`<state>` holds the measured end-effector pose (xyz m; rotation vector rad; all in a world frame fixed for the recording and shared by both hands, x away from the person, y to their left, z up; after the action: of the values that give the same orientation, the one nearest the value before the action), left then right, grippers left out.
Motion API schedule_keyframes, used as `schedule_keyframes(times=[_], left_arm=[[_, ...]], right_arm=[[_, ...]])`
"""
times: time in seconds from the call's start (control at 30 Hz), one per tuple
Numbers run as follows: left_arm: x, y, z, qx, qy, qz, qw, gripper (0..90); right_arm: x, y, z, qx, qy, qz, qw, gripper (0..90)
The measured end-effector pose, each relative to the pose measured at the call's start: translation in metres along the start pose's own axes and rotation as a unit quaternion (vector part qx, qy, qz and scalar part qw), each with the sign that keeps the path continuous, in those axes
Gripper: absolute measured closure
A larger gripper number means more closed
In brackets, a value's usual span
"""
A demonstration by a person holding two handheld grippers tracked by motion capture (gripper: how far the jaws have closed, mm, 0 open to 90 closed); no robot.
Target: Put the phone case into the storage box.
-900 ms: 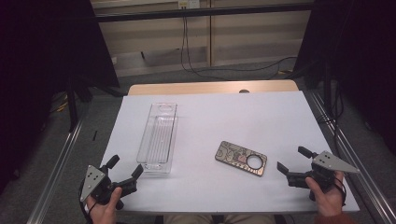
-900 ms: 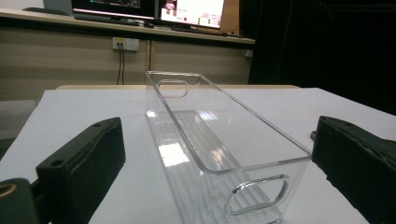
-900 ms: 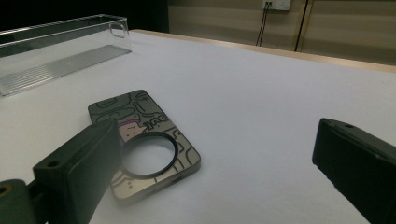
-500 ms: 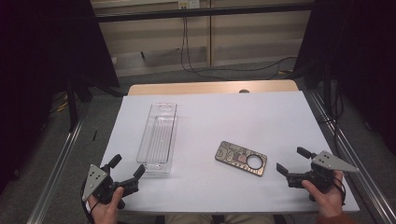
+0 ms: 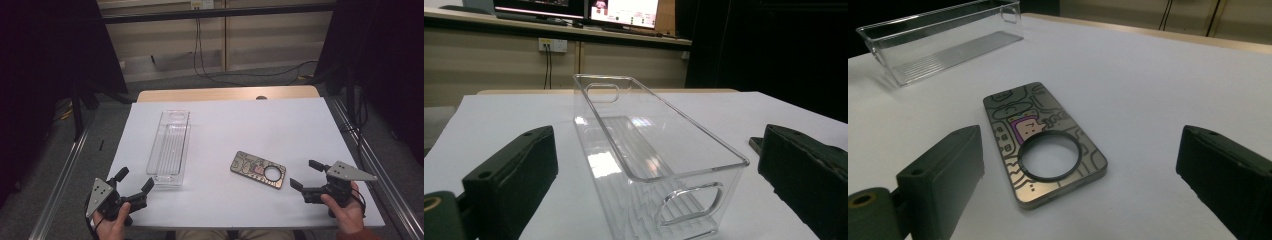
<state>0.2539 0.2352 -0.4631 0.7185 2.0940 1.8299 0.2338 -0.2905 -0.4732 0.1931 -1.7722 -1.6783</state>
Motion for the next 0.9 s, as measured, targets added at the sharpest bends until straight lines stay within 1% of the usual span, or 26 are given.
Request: schedule_keyframes(times=[0.03,0.07,0.1,0.27,0.3,0.4,0.47,0.5,0.53,0.63,0.73,0.87,0.9], left_arm=[[0.000,0.000,0.000,0.001,0.001,-0.001,1.0000,2.7],[0.000,0.000,0.000,0.001,0.000,-0.001,1.0000,2.7],[0.000,0.000,0.000,0.003,-0.003,0.000,1.0000,2.6],[-0.001,0.000,-0.001,-0.002,-0.004,0.001,1.0000,2.6],[-0.001,0.000,-0.001,-0.004,0.000,0.003,1.0000,2.7],[-0.002,0.000,-0.001,-0.004,-0.005,0.003,1.0000,2.6],[-0.002,0.000,-0.001,-0.005,-0.006,0.003,1.0000,2.5],[-0.002,0.000,-0.001,-0.005,-0.006,0.003,1.0000,2.5],[-0.002,0.000,0.000,-0.005,-0.004,0.004,1.0000,2.5],[-0.002,0.000,0.000,-0.005,-0.005,0.004,1.0000,2.5],[-0.003,0.000,0.000,-0.004,-0.005,0.003,1.0000,2.4],[-0.002,0.000,0.000,-0.004,-0.004,0.003,1.0000,2.4],[-0.002,0.000,0.000,-0.004,-0.004,0.003,1.0000,2.4]], right_arm=[[-0.001,0.000,0.001,0.003,0.005,0.006,1.0000,4.8],[-0.002,0.000,0.002,0.001,0.006,0.008,0.9999,4.8],[-0.002,0.000,0.003,0.005,0.012,0.013,0.9998,4.9],[-0.004,0.002,0.007,-0.002,0.031,0.029,0.9991,5.1],[-0.004,0.002,0.008,-0.001,0.035,0.031,0.9989,5.1],[-0.005,0.003,0.009,-0.014,0.048,0.034,0.9981,5.2],[-0.007,0.003,0.011,-0.024,0.072,0.042,0.9963,4.9],[-0.007,0.003,0.011,-0.025,0.083,0.048,0.9951,4.8],[-0.008,0.004,0.012,-0.025,0.090,0.052,0.9943,5.0],[-0.010,0.005,0.016,-0.022,0.101,0.062,0.9927,6.0],[-0.012,0.005,0.019,-0.016,0.097,0.079,0.9919,7.6],[-0.014,0.006,0.027,-0.009,0.135,0.083,0.9873,4.8],[-0.015,0.006,0.029,-0.005,0.138,0.089,0.9865,5.1]])
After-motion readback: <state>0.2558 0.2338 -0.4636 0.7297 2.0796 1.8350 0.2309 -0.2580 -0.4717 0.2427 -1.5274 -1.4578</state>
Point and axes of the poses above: each handheld gripper's, and its own axes: x roughly backward along the jaws, y roughly out of its top, z roughly to its left, the point moved 4 cm from there along -x, roughly forward along the jaws, and after that the axes turned 2 degrees about x, right-handed, at the moved point
